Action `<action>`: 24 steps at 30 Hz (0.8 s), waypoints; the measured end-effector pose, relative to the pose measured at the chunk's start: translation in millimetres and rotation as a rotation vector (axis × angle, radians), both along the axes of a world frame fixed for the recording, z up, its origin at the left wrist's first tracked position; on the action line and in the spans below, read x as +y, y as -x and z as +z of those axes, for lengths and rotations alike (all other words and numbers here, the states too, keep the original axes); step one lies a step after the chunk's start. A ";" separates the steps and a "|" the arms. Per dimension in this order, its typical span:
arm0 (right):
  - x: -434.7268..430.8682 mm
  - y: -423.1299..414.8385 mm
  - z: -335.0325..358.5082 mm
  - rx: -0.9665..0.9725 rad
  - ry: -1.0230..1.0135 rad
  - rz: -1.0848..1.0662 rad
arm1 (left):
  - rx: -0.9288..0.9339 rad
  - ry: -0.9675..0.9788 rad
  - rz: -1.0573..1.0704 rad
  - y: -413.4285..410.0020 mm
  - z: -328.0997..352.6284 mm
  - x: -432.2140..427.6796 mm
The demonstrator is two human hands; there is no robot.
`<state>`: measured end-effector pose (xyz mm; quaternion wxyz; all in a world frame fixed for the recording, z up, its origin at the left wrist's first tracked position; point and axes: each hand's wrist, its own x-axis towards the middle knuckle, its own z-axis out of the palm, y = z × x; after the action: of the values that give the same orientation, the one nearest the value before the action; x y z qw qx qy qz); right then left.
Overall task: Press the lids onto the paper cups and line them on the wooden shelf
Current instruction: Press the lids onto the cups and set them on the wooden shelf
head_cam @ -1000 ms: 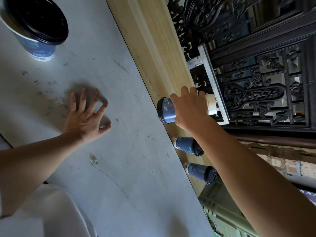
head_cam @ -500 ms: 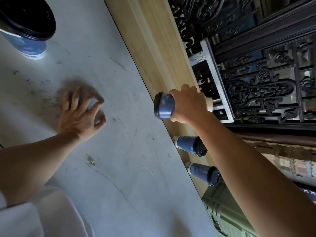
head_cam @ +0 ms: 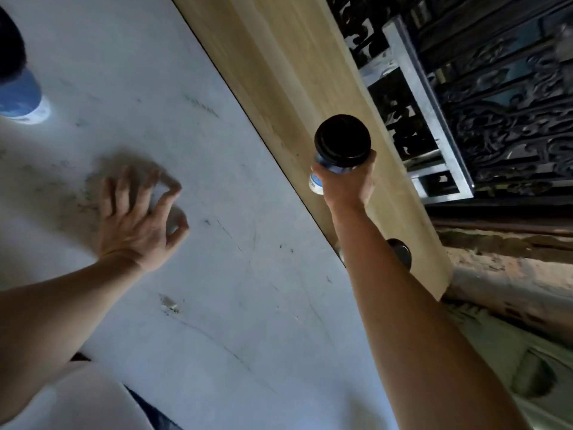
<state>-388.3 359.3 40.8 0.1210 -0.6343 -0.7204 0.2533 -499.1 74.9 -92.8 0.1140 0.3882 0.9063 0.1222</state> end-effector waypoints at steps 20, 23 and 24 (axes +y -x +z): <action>-25.0 6.0 -57.6 0.438 0.159 -0.338 | 0.062 0.048 -0.030 0.8 -3.7 2.5; -25.7 6.0 -63.5 0.487 0.153 -0.327 | 0.051 0.050 -0.031 0.3 -4.1 2.9; -26.3 5.9 -65.1 0.498 0.151 -0.334 | 0.050 0.057 -0.033 0.3 -4.5 2.8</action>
<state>-394.2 333.0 -24.3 0.2864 -0.6695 -0.5335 0.4303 -499.4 77.7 -97.3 0.1042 0.4026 0.9055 0.0847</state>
